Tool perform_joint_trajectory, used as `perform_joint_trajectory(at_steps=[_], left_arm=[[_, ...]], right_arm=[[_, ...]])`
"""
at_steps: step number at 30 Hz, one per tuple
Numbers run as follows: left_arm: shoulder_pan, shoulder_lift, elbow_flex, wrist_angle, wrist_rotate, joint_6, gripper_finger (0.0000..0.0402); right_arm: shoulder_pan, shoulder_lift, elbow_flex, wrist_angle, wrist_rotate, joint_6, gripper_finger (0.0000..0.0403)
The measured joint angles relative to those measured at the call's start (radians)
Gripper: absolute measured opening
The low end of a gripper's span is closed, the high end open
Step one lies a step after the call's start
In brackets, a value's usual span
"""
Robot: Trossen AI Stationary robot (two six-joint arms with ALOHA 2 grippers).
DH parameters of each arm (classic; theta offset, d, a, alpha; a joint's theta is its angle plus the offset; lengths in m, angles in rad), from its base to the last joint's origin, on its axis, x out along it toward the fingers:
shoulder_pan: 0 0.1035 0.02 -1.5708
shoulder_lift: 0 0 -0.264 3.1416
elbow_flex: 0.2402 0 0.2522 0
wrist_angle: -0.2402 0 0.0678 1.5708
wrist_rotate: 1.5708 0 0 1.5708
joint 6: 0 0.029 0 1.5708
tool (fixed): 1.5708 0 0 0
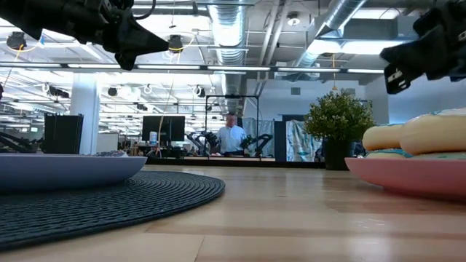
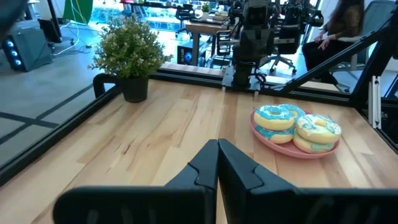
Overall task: Pick & Place donuts
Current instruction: Return to Home Position
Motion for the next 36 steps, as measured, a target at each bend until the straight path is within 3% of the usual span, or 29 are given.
perform_joint_trajectory(at_steps=[6,12,18,21,30,36], left_arm=[[0.0,0.0,0.0,0.0,0.0,0.002,0.0],[0.0,0.011,-0.012,0.018,-0.048,0.019,0.0],[0.0,0.016,-0.162,0.3,-0.051,0.06,0.0],[0.0,0.002,-0.238,0.354,-0.051,0.059,0.0],[0.0,-0.216,-0.329,0.319,-0.049,0.064,0.0],[0.0,-0.457,-0.331,0.079,-0.087,0.063,0.0]], right_arm=[[-0.005,0.013,0.0,-0.015,0.068,-0.001,0.0],[-0.005,0.013,0.0,-0.015,0.071,-0.001,0.0],[-0.005,0.013,0.0,-0.016,0.072,0.0,0.0],[-0.005,0.013,0.0,-0.016,0.072,0.0,0.0],[-0.005,0.013,0.0,-0.016,0.072,0.0,0.0],[-0.005,0.013,-0.001,-0.016,0.072,0.0,0.0]])
